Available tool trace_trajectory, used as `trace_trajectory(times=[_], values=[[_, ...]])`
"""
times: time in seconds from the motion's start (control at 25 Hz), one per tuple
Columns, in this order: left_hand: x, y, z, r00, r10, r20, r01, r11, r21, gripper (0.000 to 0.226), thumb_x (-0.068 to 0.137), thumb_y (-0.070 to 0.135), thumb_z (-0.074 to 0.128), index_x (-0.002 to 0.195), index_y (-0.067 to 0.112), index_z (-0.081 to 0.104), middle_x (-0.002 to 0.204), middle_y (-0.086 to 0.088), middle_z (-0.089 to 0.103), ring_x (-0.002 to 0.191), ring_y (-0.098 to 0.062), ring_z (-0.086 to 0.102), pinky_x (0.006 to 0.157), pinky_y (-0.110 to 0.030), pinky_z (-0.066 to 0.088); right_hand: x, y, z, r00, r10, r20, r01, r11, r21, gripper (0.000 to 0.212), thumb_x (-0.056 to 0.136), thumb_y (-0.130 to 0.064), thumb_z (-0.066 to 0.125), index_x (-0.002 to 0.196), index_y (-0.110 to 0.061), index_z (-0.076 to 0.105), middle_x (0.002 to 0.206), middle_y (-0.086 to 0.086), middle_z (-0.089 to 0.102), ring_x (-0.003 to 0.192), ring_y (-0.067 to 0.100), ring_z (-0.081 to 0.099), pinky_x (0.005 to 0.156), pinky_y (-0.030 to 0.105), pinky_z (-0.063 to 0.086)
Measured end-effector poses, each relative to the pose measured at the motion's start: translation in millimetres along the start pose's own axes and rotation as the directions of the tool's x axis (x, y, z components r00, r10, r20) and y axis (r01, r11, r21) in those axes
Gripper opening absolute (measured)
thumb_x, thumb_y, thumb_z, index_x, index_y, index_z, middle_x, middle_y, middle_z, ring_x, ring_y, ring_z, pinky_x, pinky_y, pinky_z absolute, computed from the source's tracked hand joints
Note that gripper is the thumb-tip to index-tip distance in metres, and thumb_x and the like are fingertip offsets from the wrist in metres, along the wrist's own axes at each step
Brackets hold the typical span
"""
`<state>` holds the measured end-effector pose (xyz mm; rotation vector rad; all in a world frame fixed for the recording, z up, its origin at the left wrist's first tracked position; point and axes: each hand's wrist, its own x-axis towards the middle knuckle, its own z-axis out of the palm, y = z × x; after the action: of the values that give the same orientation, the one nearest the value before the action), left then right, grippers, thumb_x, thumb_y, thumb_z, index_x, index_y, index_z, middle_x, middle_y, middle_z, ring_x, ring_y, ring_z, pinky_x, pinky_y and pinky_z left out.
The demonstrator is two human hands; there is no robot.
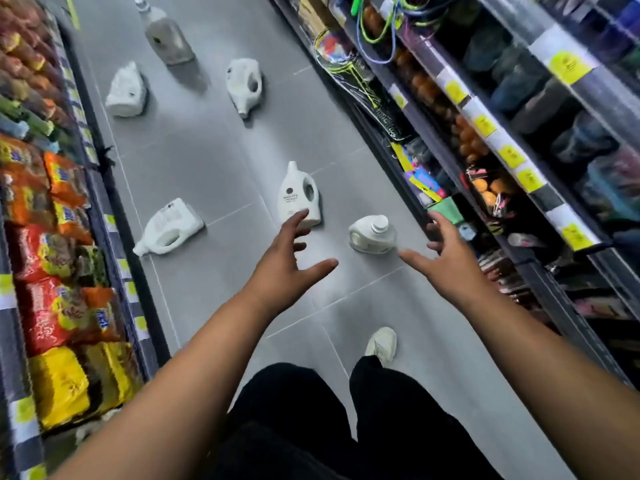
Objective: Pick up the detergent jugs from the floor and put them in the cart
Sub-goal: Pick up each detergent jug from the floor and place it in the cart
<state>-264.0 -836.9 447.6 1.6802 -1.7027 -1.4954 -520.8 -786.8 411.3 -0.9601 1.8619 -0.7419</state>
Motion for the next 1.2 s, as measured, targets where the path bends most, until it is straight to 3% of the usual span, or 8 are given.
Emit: trace_trajectory(times=[0.2,0.36,0.52,0.6,0.76,0.96,1.08,1.2], values=[[130,-33,15,0.995,0.036,0.097,-0.038,0.999,0.023,0.081,0.08,0.035,0.079,0.146,0.038,0.031,0.136,0.007,0.049,0.12,-0.01,0.054,0.097,-0.022,0.044,91,43,41,0.992,0.098,-0.079,-0.092,0.993,0.074,0.09,0.074,-0.035,0.081,0.148,-0.032,0.03,0.137,-0.002,0.041,0.113,0.016,0.049,0.093,0.031,0.042],[247,-92,52,0.983,0.009,0.184,-0.011,1.0,0.014,0.076,0.078,0.042,0.08,0.139,0.046,0.035,0.14,0.007,0.046,0.12,-0.014,0.056,0.103,-0.04,0.049,162,117,88,0.968,0.195,-0.161,-0.167,0.971,0.173,0.089,0.067,-0.047,0.08,0.143,-0.041,0.033,0.142,-0.001,0.043,0.118,0.018,0.052,0.099,0.037,0.045],[335,-169,97,0.963,0.005,0.27,-0.024,0.997,0.068,0.081,0.08,0.041,0.079,0.146,0.036,0.033,0.141,0.004,0.045,0.119,-0.014,0.054,0.099,-0.03,0.048,230,183,132,0.94,0.225,-0.255,-0.156,0.952,0.263,0.088,0.068,-0.045,0.083,0.141,-0.045,0.034,0.141,-0.003,0.043,0.118,0.017,0.052,0.102,0.045,0.046],[367,-215,120,0.949,0.011,0.315,-0.056,0.989,0.134,0.086,0.079,0.042,0.08,0.149,0.033,0.03,0.141,0.001,0.045,0.119,-0.014,0.053,0.099,-0.029,0.047,263,212,156,0.944,0.196,-0.267,-0.125,0.957,0.261,0.088,0.067,-0.047,0.082,0.14,-0.048,0.033,0.142,-0.003,0.041,0.118,0.016,0.051,0.102,0.042,0.046],[427,-306,168,0.919,0.021,0.393,-0.12,0.966,0.229,0.098,0.074,0.038,0.085,0.151,0.032,0.026,0.146,-0.002,0.042,0.127,-0.016,0.048,0.104,-0.029,0.042,310,275,190,0.941,0.149,-0.304,-0.032,0.934,0.357,0.096,0.056,-0.052,0.081,0.136,-0.055,0.028,0.142,-0.008,0.041,0.122,0.009,0.05,0.099,0.024,0.04],[475,-367,217,0.873,0.02,0.487,-0.174,0.946,0.274,0.097,0.072,0.046,0.084,0.15,0.032,0.028,0.146,0.003,0.045,0.128,-0.012,0.046,0.106,-0.028,0.039,349,334,220,0.934,0.069,-0.351,0.073,0.924,0.375,0.109,0.057,-0.054,0.079,0.149,-0.039,0.021,0.132,-0.015,0.053,0.122,-0.007,0.048,0.091,0.01,0.037],[487,-381,242,0.861,0.096,0.5,-0.224,0.953,0.204,0.086,0.069,0.062,0.071,0.142,0.026,0.041,0.125,0.013,0.055,0.111,-0.007,0.053,0.09,-0.013,0.042,373,352,226,0.915,-0.02,-0.404,0.195,0.897,0.396,0.118,0.064,-0.05,0.082,0.153,-0.024,0.009,0.122,-0.016,0.058,0.117,-0.003,0.053,0.098,0.021,0.043],[487,-386,249,0.883,0.184,0.433,-0.265,0.954,0.136,0.079,0.062,0.069,0.061,0.127,0.025,0.052,0.104,0.023,0.058,0.094,0.003,0.056,0.077,-0.005,0.042,387,359,234,0.891,-0.102,-0.443,0.283,0.887,0.364,0.117,0.065,-0.064,0.077,0.151,-0.015,0.013,0.151,0.009,0.037,0.134,0.015,0.043,0.11,0.034,0.038]])
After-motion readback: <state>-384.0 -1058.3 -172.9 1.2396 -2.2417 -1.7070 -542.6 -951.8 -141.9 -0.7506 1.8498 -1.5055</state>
